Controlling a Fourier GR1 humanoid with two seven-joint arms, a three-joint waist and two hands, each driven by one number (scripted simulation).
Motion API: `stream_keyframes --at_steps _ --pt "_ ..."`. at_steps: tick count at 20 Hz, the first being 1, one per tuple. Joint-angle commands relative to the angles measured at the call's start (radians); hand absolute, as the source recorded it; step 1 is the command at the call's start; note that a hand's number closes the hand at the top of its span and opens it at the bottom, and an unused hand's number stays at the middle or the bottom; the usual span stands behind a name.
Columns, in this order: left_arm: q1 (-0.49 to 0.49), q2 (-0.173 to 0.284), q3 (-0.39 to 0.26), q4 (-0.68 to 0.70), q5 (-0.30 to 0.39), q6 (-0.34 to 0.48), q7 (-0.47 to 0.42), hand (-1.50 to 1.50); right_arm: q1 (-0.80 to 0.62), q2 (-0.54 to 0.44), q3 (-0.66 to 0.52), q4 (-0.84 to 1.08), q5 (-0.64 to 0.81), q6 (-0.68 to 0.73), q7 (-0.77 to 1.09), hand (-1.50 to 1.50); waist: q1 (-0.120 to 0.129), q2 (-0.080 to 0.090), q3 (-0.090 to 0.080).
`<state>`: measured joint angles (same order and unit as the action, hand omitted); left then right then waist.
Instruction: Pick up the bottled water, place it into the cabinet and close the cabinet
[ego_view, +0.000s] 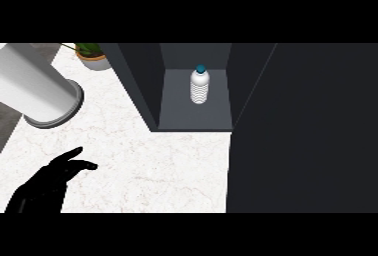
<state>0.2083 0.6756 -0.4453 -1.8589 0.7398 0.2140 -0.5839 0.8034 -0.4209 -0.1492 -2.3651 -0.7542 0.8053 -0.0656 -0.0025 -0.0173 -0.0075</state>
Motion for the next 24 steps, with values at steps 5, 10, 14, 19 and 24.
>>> stream_keyframes --at_steps 5,10,14,19,24 --pt "0.074 0.094 0.117 -0.068 0.077 -0.052 0.003 -1.5 -0.059 -0.026 0.083 -0.313 0.14 -0.059 0.105 1.5 0.021 0.002 -0.004" --pt "0.137 0.147 0.181 -0.053 0.131 -0.126 -0.01 -1.5 -0.115 -0.042 0.182 -0.283 0.18 -0.049 0.148 1.5 0.03 -0.012 -0.009" --pt "0.172 0.17 0.204 -0.059 0.147 -0.15 -0.012 -1.5 -0.202 -0.073 0.236 -0.279 0.184 -0.069 0.193 1.5 0.042 -0.014 -0.012" --pt "0.209 0.196 0.248 -0.046 0.185 -0.196 -0.018 -1.5 -0.318 -0.095 0.303 -0.25 0.198 -0.103 0.252 1.5 0.047 -0.019 -0.018" --pt "0.254 0.231 0.291 -0.044 0.204 -0.231 -0.022 -1.5 -0.405 -0.059 0.413 -0.214 0.203 -0.201 0.311 1.5 0.051 -0.02 -0.016"
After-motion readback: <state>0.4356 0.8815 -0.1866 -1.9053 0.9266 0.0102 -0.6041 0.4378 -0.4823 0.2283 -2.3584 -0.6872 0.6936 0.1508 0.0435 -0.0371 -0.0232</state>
